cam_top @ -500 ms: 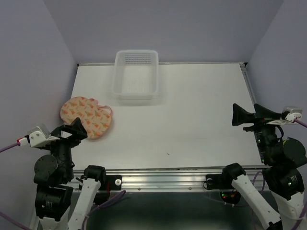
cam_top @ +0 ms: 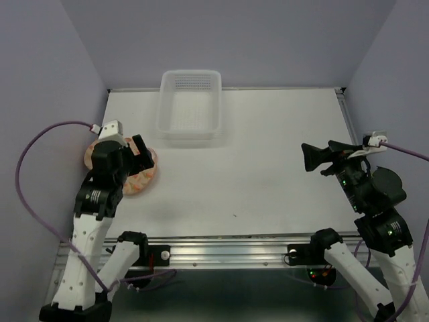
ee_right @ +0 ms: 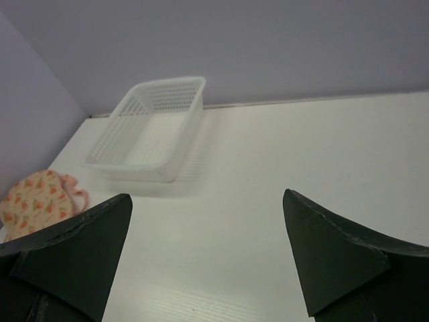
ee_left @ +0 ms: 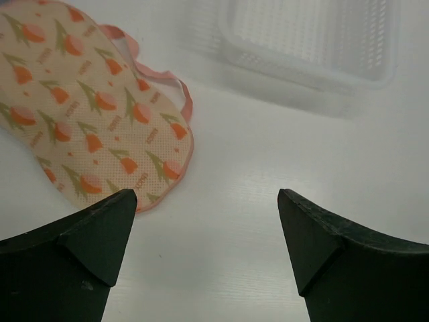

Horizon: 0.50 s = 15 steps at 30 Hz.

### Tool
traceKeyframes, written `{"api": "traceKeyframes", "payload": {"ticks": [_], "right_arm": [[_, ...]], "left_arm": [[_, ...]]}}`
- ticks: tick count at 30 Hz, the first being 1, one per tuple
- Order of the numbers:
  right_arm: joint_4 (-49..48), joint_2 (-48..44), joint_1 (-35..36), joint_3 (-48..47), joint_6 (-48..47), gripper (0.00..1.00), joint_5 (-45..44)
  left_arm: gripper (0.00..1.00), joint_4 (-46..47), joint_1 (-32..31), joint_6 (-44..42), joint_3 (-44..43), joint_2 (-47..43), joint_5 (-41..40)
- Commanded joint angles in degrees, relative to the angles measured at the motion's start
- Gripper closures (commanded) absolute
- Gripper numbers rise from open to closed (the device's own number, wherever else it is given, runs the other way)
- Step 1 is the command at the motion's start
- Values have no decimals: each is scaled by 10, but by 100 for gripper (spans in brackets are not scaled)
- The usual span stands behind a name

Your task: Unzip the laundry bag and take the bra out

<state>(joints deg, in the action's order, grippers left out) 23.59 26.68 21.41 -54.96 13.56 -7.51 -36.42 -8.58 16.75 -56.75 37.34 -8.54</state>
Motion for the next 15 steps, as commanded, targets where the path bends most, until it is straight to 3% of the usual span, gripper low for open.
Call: {"api": "traceKeyframes", "payload": {"ticks": [1, 15], "right_arm": [[-12, -7, 2, 7, 29, 0, 58], [-25, -43, 2, 54, 26, 0, 95]], "left_arm": [[1, 46, 0, -7, 13, 103, 83], [1, 134, -10, 64, 29, 400, -89]]}}
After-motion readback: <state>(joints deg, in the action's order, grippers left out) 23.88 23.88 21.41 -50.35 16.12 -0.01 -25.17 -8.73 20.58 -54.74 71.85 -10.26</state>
